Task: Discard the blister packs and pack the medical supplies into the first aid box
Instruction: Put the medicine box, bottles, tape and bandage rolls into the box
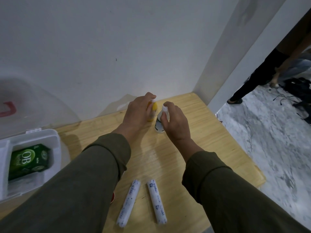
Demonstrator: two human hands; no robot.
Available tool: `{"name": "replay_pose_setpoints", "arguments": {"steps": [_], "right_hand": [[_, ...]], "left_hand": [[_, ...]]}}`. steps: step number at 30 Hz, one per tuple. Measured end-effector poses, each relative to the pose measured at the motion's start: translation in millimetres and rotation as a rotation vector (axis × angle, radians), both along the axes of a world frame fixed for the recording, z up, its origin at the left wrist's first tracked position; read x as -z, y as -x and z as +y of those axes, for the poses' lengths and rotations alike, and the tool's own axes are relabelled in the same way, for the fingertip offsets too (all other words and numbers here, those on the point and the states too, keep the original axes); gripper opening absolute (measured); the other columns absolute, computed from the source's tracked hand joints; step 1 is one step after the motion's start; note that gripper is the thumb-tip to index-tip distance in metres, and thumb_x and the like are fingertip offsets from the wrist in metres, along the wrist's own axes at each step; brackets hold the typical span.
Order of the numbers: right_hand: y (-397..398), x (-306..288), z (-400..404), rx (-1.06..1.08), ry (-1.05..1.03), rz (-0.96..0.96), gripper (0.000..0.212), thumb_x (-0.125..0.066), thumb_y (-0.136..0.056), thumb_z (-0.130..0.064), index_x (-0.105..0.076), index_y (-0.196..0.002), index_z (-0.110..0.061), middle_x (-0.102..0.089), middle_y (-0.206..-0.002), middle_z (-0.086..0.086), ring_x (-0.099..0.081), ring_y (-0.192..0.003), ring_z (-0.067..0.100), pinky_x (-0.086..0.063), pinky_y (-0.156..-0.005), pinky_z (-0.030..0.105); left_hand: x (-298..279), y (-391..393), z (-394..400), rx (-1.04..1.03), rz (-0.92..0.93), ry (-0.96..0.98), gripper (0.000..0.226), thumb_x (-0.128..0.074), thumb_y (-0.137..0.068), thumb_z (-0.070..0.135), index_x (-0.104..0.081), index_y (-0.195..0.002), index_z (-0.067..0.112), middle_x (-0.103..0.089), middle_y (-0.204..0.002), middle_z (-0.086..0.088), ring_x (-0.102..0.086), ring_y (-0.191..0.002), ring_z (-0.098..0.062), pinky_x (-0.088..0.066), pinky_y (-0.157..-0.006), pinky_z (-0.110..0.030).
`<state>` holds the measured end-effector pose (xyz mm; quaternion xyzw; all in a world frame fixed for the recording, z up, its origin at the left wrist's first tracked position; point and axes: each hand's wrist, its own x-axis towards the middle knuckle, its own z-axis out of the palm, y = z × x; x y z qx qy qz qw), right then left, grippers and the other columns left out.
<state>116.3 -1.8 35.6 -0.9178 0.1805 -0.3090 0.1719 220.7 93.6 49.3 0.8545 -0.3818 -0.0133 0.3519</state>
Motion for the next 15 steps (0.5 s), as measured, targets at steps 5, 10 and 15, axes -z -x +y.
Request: {"name": "replay_pose_setpoints", "arguments": {"steps": [5,10,15], "right_hand": [[-6.6,-1.6,-0.6,-0.002,-0.011,0.014,0.020,-0.051,-0.088,-0.011,-0.058,-0.105,-0.004,-0.063,-0.081,0.014,-0.056,-0.071,0.026,-0.041,-0.059,0.030],[-6.4,-5.2,1.8,-0.023,-0.028,0.037,0.021,-0.049,-0.090,-0.014,-0.057,-0.107,-0.005,-0.063,-0.085,0.014,-0.057,-0.075,0.025,-0.036,-0.062,0.027],[-5.3,-21.2,14.4,-0.066,-0.068,0.033,0.023,-0.050,-0.091,-0.014,-0.055,-0.111,-0.004,-0.065,-0.095,0.015,-0.059,-0.085,0.028,-0.041,-0.069,0.030]], "left_hand": [[-0.6,-3.0,-2.9,0.015,0.045,-0.007,0.029,-0.050,-0.096,0.019,-0.046,-0.124,0.020,-0.059,-0.124,-0.007,-0.056,-0.109,-0.024,-0.042,-0.084,-0.027],[-0.9,-3.2,1.0,0.017,0.019,-0.011,0.026,-0.052,-0.095,0.019,-0.048,-0.120,0.017,-0.060,-0.122,-0.008,-0.057,-0.108,-0.024,-0.041,-0.081,-0.024],[-9.1,-6.1,27.0,-0.012,0.017,0.010,0.023,-0.050,-0.096,0.021,-0.049,-0.118,0.016,-0.061,-0.121,-0.006,-0.057,-0.108,-0.023,-0.038,-0.079,-0.024]]}}
